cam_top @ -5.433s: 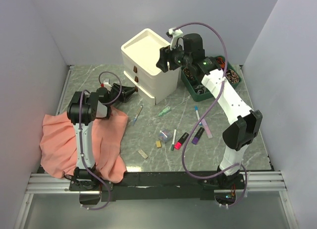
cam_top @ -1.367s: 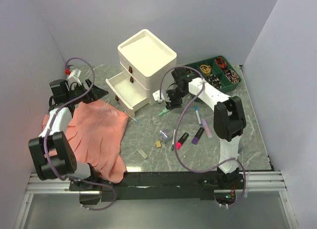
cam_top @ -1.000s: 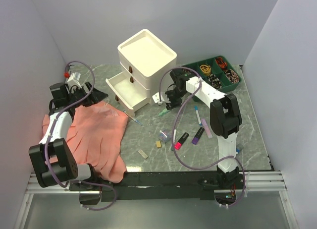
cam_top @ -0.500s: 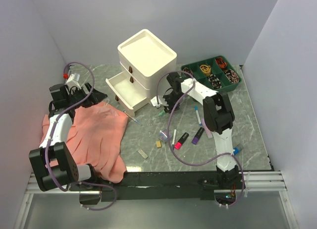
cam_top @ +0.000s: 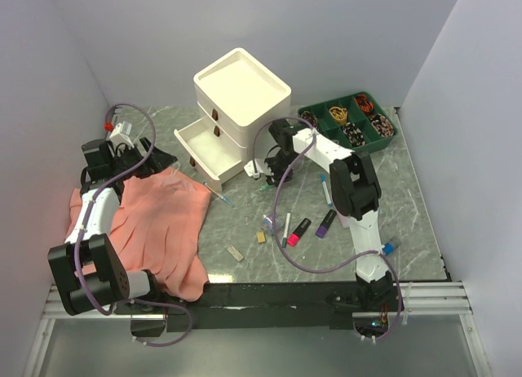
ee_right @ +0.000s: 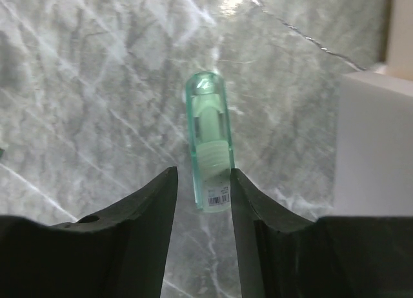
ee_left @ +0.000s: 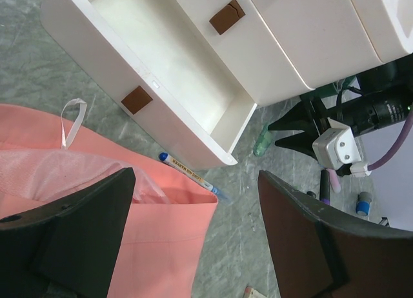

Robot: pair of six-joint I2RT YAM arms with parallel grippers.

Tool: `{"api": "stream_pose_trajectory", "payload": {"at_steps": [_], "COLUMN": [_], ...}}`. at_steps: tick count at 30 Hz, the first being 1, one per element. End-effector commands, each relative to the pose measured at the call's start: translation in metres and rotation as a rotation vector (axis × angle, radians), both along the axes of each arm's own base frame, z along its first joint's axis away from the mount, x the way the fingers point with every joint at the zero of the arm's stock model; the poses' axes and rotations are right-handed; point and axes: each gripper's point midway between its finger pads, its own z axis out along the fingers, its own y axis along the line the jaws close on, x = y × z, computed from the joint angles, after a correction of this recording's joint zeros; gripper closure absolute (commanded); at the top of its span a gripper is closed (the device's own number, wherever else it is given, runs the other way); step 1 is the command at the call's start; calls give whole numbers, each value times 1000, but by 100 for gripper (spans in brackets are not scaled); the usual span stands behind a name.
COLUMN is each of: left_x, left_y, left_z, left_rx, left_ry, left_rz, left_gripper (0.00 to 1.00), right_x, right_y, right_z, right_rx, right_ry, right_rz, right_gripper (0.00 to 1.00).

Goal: Sort the stationery into containers
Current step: Pick up the stationery from the center of the board.

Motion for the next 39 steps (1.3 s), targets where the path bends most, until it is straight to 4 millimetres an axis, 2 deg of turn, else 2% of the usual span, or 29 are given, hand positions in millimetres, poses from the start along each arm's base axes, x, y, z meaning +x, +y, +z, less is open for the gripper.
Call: {"api": "stream_pose_trajectory", "payload": {"at_steps": [1,4,5,9,12,13,16,19,23,24,26,28,29,31,32,34,35,36,37,39], "left_x": [-2,0,0,-2,-3,-3,-3,-4,-4,-5,-4,-3,-2,0,-3,-3,-8,-7,-9,-12], "left_y": [-2,-1,-1,-1,-2,-1,-3,-1,2,3,7,16,20,33,35,49,52,56,60,62], "left_z": [9,14,15,15,16,17,21,25,37,40,42,41,42,45,40,50,44,59,61,74], "left_rx": [-16,-8,-6,5,0,-2,-1,12,28,32,40,64,69,92,92,126,129,148,181,214], "left_ry": [-30,-59,-63,-69,-72,-74,-87,-101,-135,-144,-151,-145,-144,-138,-105,-103,-49,-68,-60,-58], "left_rz": [-10,-10,-9,-11,-8,-5,-11,-3,33,45,73,129,148,219,237,311,331,345,352,348], "left_gripper": [17,17,17,17,17,17,17,17,17,17,16,16,16,16,16,15,15,15,14,14], "right_x": [-18,-18,-14,-7,-11,-14,-19,-27,-38,-41,-44,-44,-38,-35,-23,-18,-11,-11,-10,-5], "right_y": [-7,-5,-3,-3,-7,-8,-9,-3,10,15,32,45,60,73,84,103,112,121,129,141], "right_z": [-10,-15,-11,-17,-17,-16,-3,32,110,122,157,175,187,193,200,205,205,210,223,224], "right_rx": [-70,-86,-91,-105,-112,-116,-98,-37,89,115,204,260,303,344,387,427,439,456,500,525], "right_ry": [33,43,42,42,39,44,41,30,-37,-44,-72,-79,-128,-129,-177,-175,-189,-179,-138,-100], "right_rz": [15,-1,-16,-45,-35,-40,-73,-105,-137,-142,-168,-212,-216,-273,-301,-396,-429,-454,-529,-599], "right_gripper": [52,50,50,49,70,83,93,94,94,94,94,93,93,93,93,93,94,94,95,96]}}
